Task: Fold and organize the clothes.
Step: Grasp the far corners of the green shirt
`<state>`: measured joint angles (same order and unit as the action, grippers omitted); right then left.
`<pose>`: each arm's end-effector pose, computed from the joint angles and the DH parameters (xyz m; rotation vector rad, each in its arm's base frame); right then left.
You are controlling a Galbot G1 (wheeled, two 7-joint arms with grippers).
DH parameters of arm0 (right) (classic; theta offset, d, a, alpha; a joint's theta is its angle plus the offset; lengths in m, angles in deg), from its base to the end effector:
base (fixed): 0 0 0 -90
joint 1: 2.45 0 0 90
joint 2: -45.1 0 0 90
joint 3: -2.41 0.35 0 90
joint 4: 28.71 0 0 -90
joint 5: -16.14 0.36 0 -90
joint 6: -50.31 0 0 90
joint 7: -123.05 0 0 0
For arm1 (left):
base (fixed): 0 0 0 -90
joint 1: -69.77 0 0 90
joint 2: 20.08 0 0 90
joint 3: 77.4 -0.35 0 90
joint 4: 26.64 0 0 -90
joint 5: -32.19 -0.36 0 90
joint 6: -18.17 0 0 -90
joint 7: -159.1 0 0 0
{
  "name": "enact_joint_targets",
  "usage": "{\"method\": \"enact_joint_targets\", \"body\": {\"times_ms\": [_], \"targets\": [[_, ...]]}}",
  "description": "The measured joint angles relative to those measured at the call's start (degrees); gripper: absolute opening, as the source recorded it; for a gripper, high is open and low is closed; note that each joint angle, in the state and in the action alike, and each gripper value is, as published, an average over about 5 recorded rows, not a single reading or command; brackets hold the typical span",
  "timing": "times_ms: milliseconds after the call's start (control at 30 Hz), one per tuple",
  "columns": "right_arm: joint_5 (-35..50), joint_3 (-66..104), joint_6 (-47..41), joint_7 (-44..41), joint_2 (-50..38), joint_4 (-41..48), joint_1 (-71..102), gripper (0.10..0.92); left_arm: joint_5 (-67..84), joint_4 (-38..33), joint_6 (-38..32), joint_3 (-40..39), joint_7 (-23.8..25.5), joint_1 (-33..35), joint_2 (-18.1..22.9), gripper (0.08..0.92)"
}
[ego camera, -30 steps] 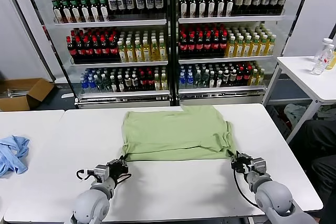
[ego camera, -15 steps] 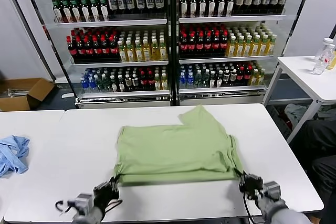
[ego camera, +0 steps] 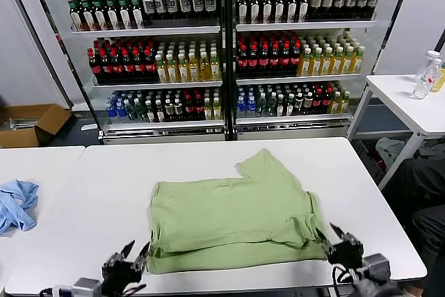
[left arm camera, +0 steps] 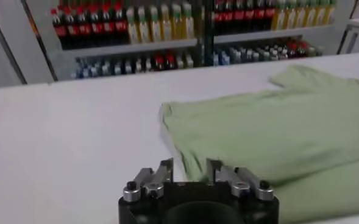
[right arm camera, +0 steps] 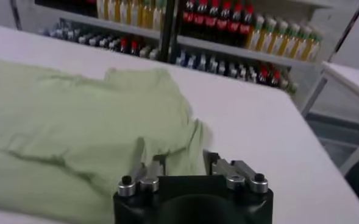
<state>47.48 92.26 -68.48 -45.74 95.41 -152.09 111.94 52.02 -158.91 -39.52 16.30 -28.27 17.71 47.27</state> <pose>0.2253 -0.0964 -0.2311 0.1964 -2.6963 0.2690 0.1525 0.0574 -0.2367 -0.1145 -2.6308 -0.1243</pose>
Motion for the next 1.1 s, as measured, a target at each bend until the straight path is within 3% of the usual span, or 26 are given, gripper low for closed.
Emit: {"method": "enact_joint_targets", "body": {"times_ms": [200, 333, 433, 833, 967, 1100], "targets": [[3.2, -8.6, -1.7, 0.6, 1.3, 10.1, -16.5, 0.79, 1.5, 8.6, 0.3, -2.6, -0.7, -11.6, -2.1, 0.69], [4.1, -14.4, -2.6, 0.5, 3.4, 18.0, -26.6, 0.819, 1.7, 15.9, 0.4, -6.1, -1.4, -20.1, -2.5, 0.789], [4.7, -18.3, -3.1, 0.3, 5.2, 24.0, -33.2, 0.822, 1.6, 21.2, 0.5, -8.8, -1.9, -25.9, -2.6, 0.818], [5.6, -29.5, -3.7, -1.2, 13.9, 45.1, -51.5, 0.823, 2.6, 37.5, 0.7, -17.3, -2.7, -41.1, -2.8, 0.82], [5.4, -31.4, -3.7, -1.8, 16.6, 51.5, -55.1, 0.803, 3.3, 39.9, 0.7, -18.9, -2.5, -43.1, -3.0, 0.749], [5.6, -33.0, -3.5, -2.4, 18.6, 56.3, -57.4, 0.706, 3.9, 40.9, 0.6, -19.9, -2.1, -43.8, -3.3, 0.628]]}}
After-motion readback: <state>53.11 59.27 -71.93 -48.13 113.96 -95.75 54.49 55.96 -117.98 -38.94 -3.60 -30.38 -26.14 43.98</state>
